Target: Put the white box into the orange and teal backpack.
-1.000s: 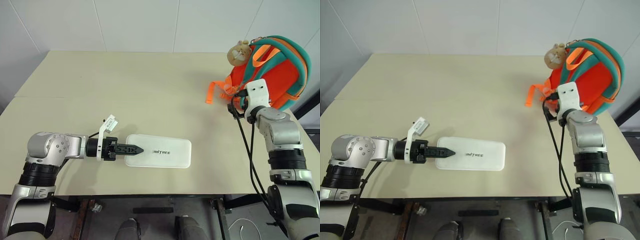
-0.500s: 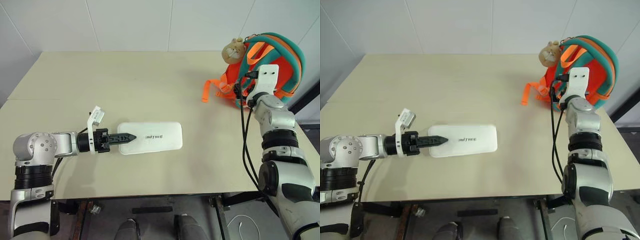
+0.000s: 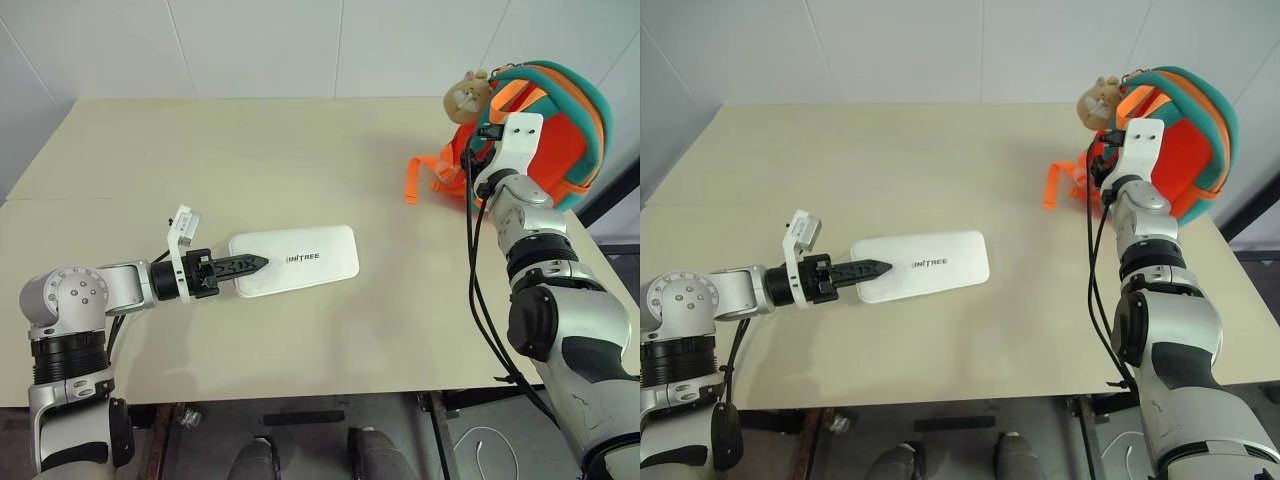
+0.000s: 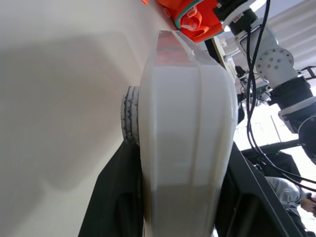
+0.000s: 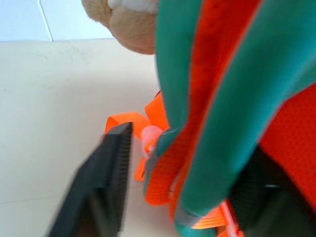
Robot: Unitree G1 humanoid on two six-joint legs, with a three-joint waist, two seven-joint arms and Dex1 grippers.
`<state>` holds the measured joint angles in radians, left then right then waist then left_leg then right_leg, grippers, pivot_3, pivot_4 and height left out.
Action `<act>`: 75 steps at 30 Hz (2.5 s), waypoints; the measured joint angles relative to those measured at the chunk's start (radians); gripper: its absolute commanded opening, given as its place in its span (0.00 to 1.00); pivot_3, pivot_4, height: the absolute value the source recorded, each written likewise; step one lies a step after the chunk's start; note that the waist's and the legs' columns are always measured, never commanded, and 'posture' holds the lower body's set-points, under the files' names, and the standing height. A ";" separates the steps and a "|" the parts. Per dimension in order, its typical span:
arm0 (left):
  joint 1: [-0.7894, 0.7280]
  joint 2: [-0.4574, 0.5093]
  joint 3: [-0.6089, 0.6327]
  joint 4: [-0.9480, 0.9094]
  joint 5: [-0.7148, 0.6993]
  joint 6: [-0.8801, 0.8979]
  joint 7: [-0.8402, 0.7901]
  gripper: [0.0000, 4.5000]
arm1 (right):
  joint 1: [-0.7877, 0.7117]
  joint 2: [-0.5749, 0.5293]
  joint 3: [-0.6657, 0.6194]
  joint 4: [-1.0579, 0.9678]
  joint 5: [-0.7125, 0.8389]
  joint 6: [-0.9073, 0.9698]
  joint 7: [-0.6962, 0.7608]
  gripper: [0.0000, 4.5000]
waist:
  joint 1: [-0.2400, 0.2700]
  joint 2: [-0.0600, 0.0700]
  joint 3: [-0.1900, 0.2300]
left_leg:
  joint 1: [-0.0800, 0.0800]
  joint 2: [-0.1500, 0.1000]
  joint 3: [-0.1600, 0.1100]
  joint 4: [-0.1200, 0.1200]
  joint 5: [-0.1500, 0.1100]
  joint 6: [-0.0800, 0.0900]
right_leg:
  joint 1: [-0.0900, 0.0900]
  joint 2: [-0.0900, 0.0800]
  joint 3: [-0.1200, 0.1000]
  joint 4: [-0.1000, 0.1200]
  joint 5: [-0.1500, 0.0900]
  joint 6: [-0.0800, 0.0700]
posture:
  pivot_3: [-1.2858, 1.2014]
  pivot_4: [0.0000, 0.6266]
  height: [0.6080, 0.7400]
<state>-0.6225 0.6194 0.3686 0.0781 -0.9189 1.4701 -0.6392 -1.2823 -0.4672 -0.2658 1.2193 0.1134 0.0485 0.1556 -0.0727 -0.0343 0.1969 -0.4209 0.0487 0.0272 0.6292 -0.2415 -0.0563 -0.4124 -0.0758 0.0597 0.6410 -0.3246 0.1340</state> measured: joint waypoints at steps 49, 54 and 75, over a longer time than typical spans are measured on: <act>-0.228 0.352 -0.034 0.406 0.196 -0.321 -0.265 0.29 | 0.410 -0.119 0.103 -1.550 0.862 0.989 0.694 0.00 | 0.021 0.000 0.000 | -0.002 0.001 0.001 0.002 -0.003 0.007 | -0.003 0.001 0.000 0.004 0.000 0.000 | 0.52 0.24 1.00; -0.228 0.365 -0.040 0.402 0.209 -0.353 -0.321 0.29 | 0.457 -0.164 0.100 -1.609 0.961 1.020 0.703 0.00 | 0.026 0.000 0.000 | -0.002 0.001 0.001 0.002 -0.004 0.008 | -0.003 0.001 0.000 0.003 0.000 0.000 | 0.52 0.24 1.00; -0.060 0.371 0.141 0.247 0.174 -0.723 -0.607 0.29 | 0.590 -0.271 0.126 -1.648 0.968 0.979 0.730 0.00 | 0.040 0.000 0.000 | -0.001 0.001 0.001 0.006 -0.004 0.008 | -0.002 0.001 0.000 0.003 -0.001 -0.001 | 0.52 0.24 1.00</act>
<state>-0.6825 0.9908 0.5092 0.3250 -0.7449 0.7470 -1.2459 -0.6924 -0.7381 -0.1395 -0.4282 1.0812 1.0277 0.8857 -0.0330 -0.0343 0.1970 -0.4219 0.0499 0.0279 0.6356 -0.2457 -0.0481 -0.4148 -0.0752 0.0595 0.6439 -0.3252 0.1331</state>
